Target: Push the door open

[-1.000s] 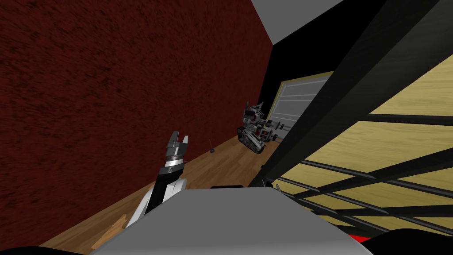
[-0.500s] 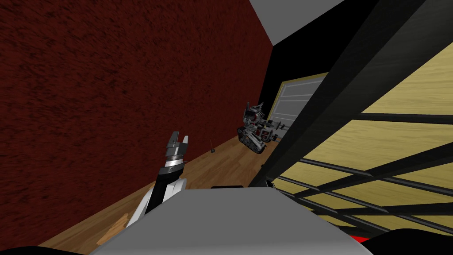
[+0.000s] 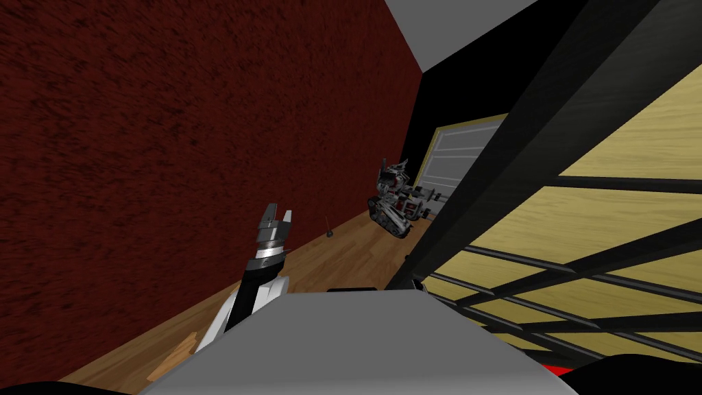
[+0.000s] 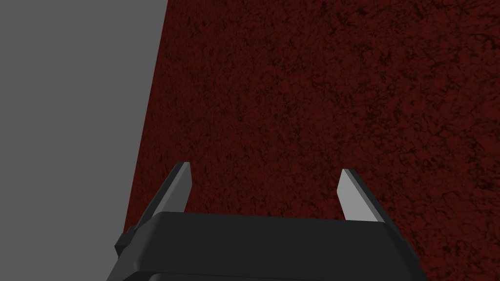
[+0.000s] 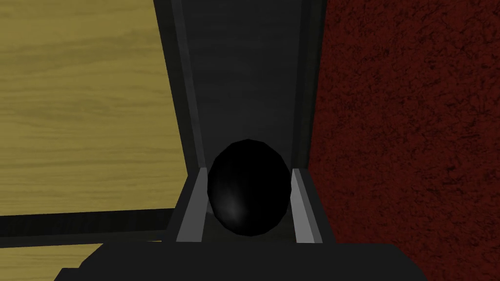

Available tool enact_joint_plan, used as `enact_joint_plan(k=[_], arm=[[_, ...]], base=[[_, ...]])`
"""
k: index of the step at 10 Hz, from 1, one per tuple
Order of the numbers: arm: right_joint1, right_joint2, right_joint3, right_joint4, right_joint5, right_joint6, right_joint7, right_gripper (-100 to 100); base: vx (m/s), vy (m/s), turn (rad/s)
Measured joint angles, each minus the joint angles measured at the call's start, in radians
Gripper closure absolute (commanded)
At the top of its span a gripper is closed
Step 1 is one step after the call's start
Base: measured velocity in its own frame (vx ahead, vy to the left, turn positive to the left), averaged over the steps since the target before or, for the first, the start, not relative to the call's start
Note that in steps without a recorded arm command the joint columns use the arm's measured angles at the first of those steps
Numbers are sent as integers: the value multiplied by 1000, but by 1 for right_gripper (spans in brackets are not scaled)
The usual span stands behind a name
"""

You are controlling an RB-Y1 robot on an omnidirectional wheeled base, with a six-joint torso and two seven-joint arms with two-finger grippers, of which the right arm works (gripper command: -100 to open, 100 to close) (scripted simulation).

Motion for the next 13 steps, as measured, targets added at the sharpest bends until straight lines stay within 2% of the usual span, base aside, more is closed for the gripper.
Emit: enact_joint_plan(k=[13], arm=[[-15,-25,3,2,-27,14,-314,100]], base=[[10,0,3]])
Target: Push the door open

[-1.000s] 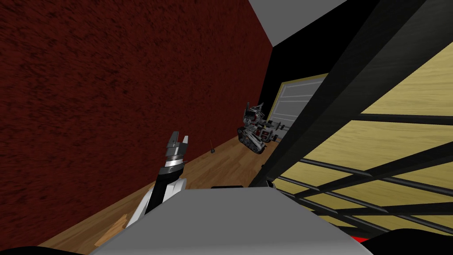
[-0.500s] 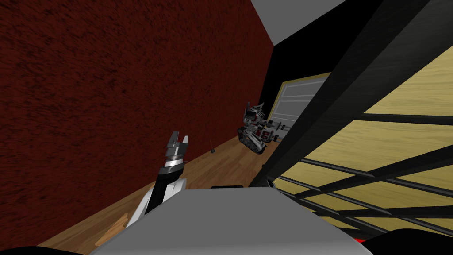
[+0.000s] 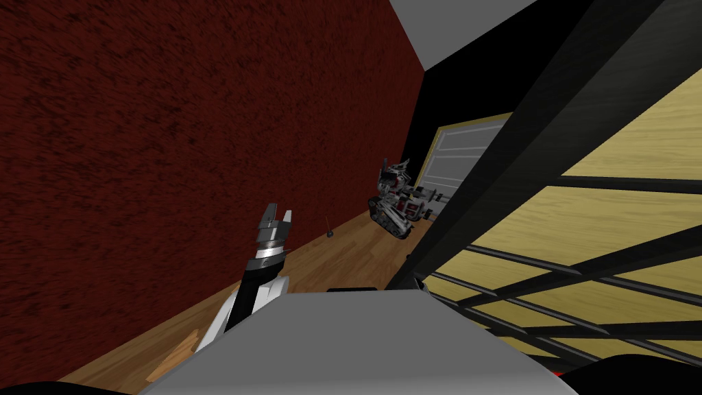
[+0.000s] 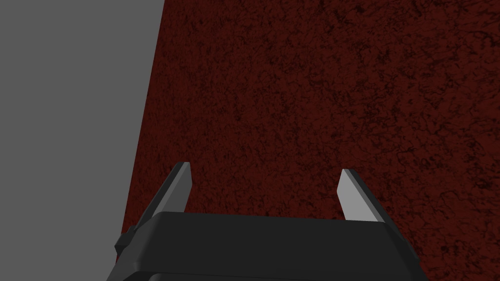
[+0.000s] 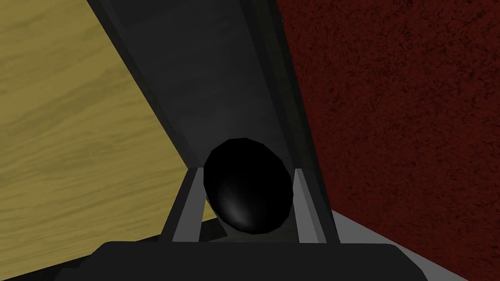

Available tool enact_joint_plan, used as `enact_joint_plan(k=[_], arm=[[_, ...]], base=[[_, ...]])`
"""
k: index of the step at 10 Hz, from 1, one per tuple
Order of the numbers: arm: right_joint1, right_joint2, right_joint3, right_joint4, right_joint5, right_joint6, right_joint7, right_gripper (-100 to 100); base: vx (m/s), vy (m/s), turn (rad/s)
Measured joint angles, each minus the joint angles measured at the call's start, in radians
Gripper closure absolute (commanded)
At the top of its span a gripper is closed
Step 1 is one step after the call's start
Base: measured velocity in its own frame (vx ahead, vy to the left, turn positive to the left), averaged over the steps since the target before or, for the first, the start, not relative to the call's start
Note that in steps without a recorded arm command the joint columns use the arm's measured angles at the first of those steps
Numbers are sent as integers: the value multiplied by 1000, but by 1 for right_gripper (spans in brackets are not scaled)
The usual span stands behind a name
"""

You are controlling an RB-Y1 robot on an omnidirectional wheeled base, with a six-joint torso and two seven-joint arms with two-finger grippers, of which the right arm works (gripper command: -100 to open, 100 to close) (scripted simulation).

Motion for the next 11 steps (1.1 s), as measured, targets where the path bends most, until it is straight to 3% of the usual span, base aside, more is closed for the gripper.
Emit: enact_joint_plan(k=[11], arm=[[-19,-20,0,5,-31,10,-264,100]], base=[[11,-1,3]])
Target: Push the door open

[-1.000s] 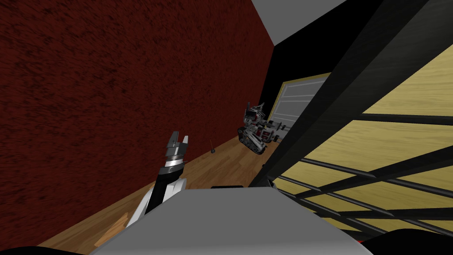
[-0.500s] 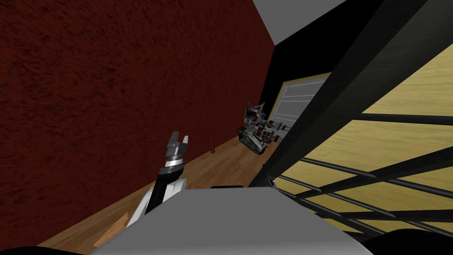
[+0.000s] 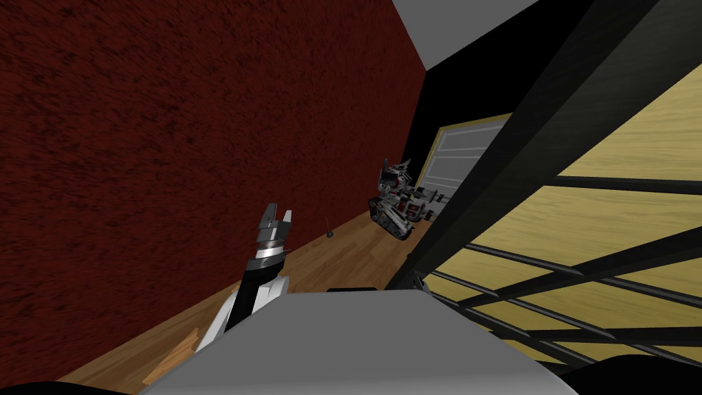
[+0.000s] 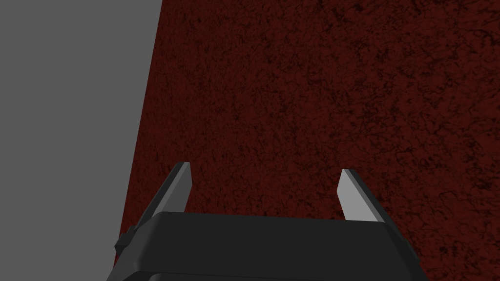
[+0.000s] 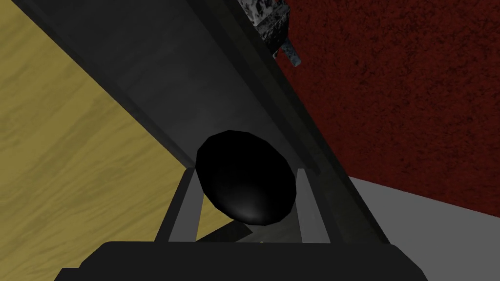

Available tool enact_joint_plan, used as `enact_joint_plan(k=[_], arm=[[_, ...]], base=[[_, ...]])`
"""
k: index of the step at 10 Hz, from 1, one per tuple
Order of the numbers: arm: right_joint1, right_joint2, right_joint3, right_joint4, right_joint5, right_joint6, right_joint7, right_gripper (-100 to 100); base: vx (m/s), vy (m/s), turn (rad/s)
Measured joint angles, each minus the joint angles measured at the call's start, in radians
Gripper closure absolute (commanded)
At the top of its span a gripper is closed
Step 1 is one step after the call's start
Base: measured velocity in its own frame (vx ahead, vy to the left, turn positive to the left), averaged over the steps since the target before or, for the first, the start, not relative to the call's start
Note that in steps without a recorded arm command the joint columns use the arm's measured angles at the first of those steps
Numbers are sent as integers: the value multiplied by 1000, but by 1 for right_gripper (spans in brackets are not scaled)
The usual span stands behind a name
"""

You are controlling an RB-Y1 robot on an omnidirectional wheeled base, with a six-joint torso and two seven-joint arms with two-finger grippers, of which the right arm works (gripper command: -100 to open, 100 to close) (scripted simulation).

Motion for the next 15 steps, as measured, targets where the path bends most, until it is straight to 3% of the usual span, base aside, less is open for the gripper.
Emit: enact_joint_plan(k=[15], arm=[[-20,-20,-4,-12,-50,25,-356,100]], base=[[13,-3,1]])
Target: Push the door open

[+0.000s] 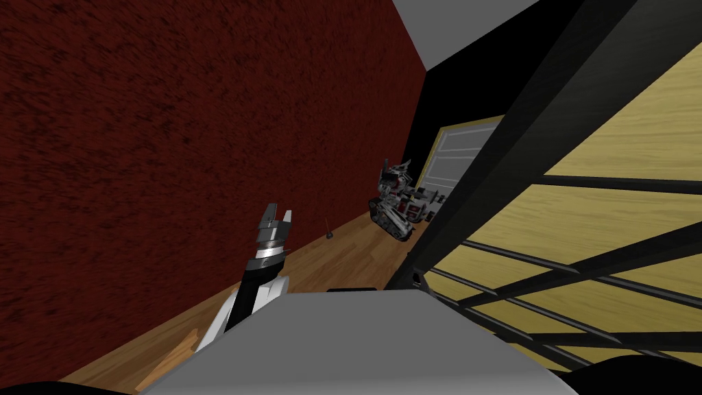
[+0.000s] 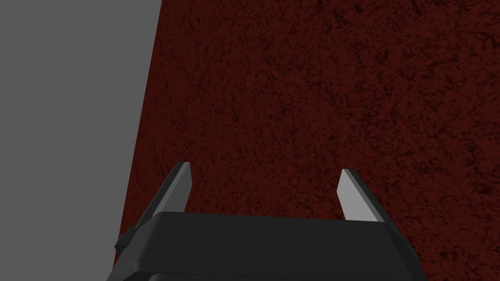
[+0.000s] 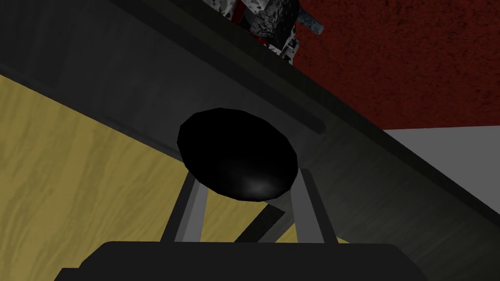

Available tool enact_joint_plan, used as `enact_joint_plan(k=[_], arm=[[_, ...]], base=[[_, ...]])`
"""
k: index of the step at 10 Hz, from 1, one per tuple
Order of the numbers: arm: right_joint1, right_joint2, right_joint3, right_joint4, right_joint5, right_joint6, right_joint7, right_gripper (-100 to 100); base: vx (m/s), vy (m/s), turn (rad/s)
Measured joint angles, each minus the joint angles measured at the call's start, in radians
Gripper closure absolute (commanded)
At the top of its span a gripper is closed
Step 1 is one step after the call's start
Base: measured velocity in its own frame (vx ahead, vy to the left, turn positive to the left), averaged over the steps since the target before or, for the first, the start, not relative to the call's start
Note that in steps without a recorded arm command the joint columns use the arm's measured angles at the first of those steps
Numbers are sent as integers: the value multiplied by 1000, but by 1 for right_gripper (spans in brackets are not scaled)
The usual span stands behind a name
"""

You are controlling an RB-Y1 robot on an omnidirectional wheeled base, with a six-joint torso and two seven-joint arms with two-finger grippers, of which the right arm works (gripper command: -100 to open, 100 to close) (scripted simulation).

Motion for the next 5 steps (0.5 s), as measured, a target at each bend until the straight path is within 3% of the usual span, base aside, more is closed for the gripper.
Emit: enact_joint_plan(k=[4,5], arm=[[-11,-9,-6,6,-20,0,-105,100],[-11,-10,-8,6,-23,3,-125,-100]], base=[[13,-6,-4],[-6,9,-38]])
